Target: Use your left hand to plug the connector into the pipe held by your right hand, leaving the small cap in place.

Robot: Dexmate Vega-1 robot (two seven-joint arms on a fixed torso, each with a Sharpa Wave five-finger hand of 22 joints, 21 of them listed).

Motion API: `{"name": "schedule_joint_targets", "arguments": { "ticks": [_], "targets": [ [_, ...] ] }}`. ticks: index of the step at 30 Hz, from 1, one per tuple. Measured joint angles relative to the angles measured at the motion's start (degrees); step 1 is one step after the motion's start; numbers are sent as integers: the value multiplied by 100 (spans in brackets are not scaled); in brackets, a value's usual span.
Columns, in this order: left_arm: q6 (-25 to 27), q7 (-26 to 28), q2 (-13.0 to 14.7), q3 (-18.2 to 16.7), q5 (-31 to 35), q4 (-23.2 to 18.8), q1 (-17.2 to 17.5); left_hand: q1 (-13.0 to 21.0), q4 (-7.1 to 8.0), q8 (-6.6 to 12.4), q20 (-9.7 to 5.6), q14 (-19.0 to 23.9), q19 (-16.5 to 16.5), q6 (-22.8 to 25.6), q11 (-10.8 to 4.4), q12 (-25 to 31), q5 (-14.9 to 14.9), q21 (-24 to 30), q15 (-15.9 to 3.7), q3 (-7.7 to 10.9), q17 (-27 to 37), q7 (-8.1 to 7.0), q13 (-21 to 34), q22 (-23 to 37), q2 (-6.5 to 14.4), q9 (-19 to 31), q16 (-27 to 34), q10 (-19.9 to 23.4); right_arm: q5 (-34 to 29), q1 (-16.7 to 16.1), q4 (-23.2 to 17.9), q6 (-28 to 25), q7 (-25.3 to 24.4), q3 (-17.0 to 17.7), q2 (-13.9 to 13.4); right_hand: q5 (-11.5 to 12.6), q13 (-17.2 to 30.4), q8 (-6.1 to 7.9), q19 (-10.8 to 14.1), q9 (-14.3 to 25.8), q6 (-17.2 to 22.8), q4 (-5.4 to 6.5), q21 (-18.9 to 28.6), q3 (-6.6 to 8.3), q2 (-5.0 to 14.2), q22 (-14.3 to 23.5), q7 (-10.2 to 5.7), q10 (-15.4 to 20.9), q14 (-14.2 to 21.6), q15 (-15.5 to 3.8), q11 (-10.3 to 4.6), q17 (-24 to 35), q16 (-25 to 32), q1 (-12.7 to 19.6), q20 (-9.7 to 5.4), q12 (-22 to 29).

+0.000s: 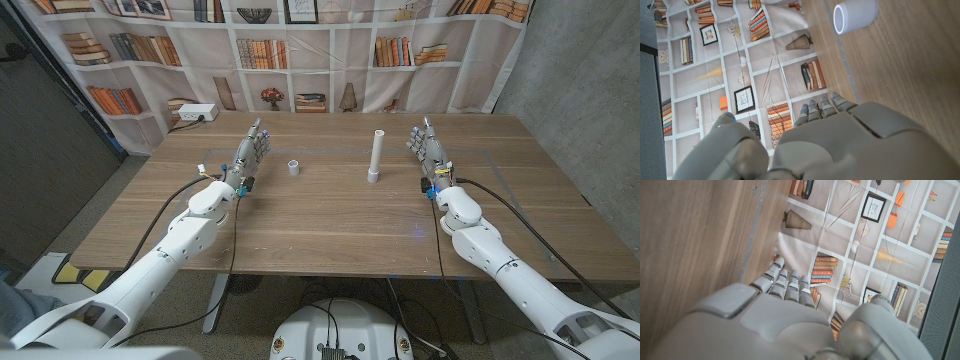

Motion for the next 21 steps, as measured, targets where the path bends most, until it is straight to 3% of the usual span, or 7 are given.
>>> {"name": "schedule_joint_targets", "arguments": {
  "ticks": [10,11,21],
  "targets": [
    [65,-47,232,-56,-1,-300,95,160,-80,0,0,22,0,20,34,0,0,0,22,46,0,20,0,-1,52,0,0,34,-527,-137,-173,9,-425,-39,-48,23,0,0,-1,-1,27,-133,-56,-39,-175,0,-28,0,5,-5,0,1,0,175,1,0],
    [85,-93,254,-63,-2,-331,106,182,-94,0,0,22,0,32,34,0,0,0,22,59,0,31,0,-1,38,-1,0,34,-611,-282,-417,-14,-489,-73,-152,44,0,0,0,-1,30,-157,-56,-29,-196,0,-31,4,23,-23,-4,1,0,227,0,0],
    [86,-127,350,-94,10,-496,161,339,-165,0,32,76,33,104,34,0,0,0,30,82,-1,60,-1,-1,97,-1,0,96,-1144,-489,-740,-102,-886,-140,-260,177,-1,44,186,27,258,-425,-134,-63,-373,1,-31,231,176,-94,-88,1,0,694,-19,0]
  ]
}}
